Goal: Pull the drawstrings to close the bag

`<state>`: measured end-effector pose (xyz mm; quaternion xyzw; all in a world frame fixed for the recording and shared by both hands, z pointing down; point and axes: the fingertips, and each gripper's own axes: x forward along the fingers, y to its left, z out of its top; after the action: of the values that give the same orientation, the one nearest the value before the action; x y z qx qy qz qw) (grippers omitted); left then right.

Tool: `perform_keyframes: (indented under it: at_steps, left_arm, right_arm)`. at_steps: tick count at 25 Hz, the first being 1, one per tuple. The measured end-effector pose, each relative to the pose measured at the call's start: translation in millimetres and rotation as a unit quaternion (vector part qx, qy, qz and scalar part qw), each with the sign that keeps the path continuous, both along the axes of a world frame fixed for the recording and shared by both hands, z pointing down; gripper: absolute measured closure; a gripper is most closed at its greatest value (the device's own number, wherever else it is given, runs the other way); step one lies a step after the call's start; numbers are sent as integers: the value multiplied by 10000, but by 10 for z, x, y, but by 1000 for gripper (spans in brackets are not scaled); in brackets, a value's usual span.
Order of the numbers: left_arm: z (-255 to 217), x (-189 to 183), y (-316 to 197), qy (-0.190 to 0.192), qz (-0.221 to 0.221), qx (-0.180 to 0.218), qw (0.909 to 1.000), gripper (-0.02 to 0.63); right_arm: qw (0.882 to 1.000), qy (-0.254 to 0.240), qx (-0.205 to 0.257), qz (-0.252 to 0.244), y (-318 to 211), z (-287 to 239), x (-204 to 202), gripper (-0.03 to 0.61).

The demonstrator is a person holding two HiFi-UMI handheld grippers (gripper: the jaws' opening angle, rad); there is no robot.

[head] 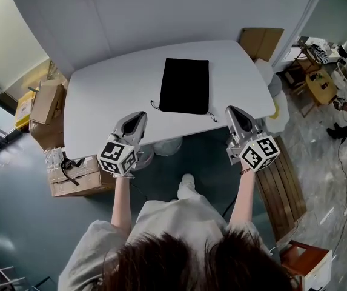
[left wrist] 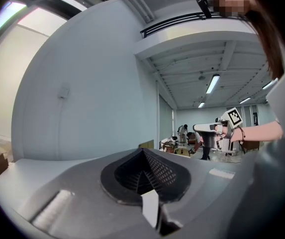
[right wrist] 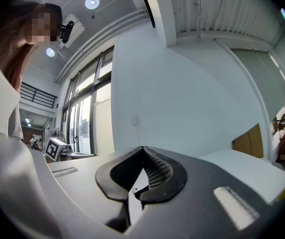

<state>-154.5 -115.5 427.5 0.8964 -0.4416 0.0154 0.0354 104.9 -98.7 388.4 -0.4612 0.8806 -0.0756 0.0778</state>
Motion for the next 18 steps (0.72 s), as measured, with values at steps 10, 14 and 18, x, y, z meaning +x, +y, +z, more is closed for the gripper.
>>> perform_keyframes:
  at_steps: [10,14,18]
  left_arm:
    - [79,60,-521,-53,-229,-134,9996,623]
    - [122,96,-669,-141,-275,-208,9993,623]
    - [228,129,-807,-279,-324,-357,9984,623]
  right_arm:
    - [9992,85,-131,-374,-691,29,13,565]
    - [9985,106,-239,-471,-895,69,26,565]
    - [9971,220,-455,-574,-1089,193,43,565]
